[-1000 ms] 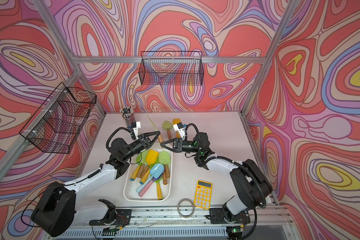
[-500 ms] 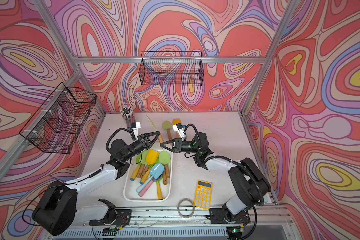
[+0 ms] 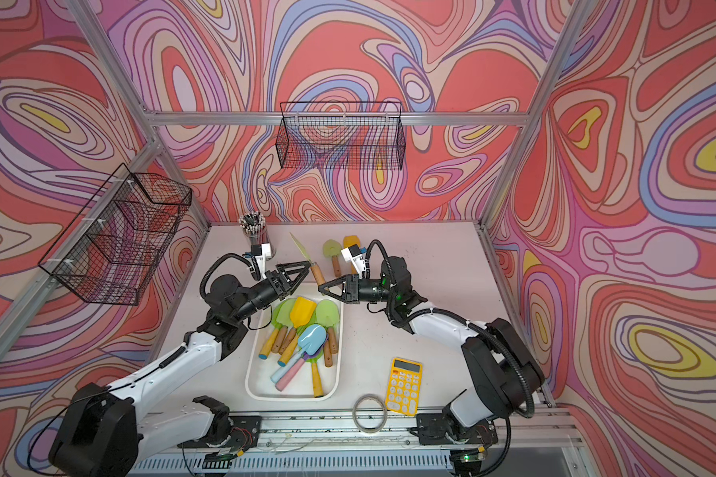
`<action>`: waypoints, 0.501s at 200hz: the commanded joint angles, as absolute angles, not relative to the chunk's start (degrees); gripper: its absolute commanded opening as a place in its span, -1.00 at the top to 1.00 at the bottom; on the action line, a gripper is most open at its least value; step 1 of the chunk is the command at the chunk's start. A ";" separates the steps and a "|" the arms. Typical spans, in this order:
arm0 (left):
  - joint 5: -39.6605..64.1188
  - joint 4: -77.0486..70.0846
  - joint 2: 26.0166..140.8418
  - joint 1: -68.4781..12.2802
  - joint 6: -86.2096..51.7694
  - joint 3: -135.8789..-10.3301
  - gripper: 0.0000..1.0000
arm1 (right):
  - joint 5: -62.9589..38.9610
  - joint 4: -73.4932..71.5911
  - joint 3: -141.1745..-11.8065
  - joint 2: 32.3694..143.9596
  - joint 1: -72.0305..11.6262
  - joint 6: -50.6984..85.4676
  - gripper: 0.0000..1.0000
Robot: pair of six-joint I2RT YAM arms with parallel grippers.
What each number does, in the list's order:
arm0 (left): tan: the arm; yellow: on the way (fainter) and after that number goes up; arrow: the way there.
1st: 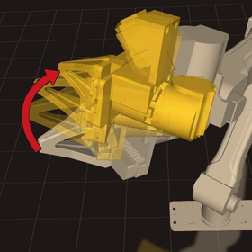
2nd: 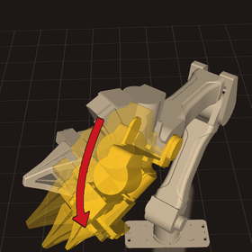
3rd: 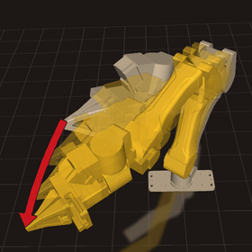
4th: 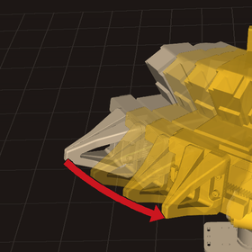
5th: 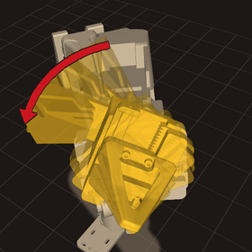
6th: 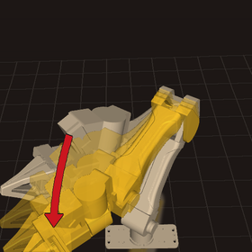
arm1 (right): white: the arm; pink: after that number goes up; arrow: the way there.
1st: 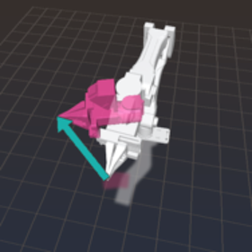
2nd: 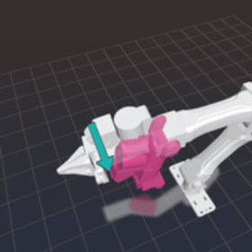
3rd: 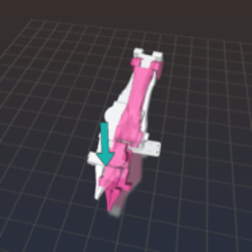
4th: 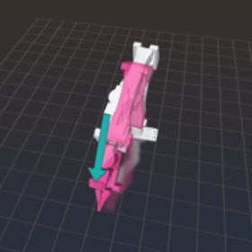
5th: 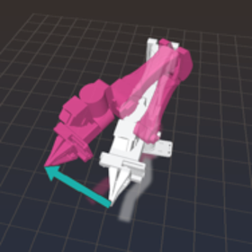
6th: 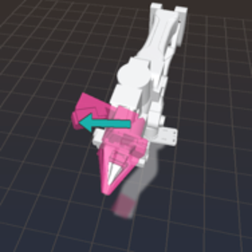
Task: Take the shovel out of the storage box
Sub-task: Pick up the shovel from the storage box, then place the shovel at the center of the board.
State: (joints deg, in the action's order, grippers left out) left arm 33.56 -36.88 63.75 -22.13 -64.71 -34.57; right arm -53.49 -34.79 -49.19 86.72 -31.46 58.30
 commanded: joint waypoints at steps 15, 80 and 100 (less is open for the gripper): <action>29.51 -3.94 56.40 -21.99 -48.19 -40.37 -0.41 | -49.22 -19.61 -53.83 83.64 -29.12 48.42 0.57; 19.97 21.99 48.88 -22.67 -38.83 -41.20 -0.30 | -34.40 9.59 -65.85 86.04 -22.49 34.30 0.59; 16.88 26.85 47.32 -24.26 -38.67 -40.52 -0.29 | -28.74 14.96 -69.44 87.75 -21.32 30.77 0.59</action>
